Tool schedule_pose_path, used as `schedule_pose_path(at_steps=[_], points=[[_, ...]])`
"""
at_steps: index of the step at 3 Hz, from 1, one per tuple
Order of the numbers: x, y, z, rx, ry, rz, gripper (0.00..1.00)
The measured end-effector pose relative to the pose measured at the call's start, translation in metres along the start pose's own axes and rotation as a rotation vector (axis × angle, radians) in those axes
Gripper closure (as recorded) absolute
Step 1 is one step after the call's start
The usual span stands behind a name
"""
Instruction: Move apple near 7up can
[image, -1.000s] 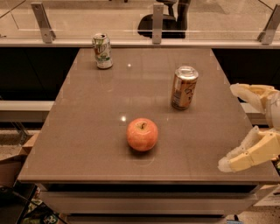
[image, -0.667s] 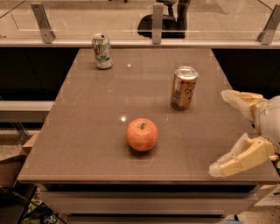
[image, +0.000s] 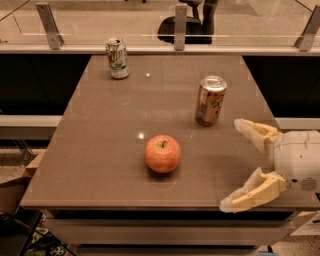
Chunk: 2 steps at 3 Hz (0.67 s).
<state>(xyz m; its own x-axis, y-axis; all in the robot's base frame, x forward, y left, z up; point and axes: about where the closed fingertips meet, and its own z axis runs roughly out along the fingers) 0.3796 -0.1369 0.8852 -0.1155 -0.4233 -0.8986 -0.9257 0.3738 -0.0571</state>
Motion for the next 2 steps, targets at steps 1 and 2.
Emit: schedule_pose_path(at_steps=[1,2], points=[[0.007,0.005,0.020,-0.023,-0.052,0.029,0.00],[0.009,0.006,0.037,-0.022,-0.094,0.048,0.00]])
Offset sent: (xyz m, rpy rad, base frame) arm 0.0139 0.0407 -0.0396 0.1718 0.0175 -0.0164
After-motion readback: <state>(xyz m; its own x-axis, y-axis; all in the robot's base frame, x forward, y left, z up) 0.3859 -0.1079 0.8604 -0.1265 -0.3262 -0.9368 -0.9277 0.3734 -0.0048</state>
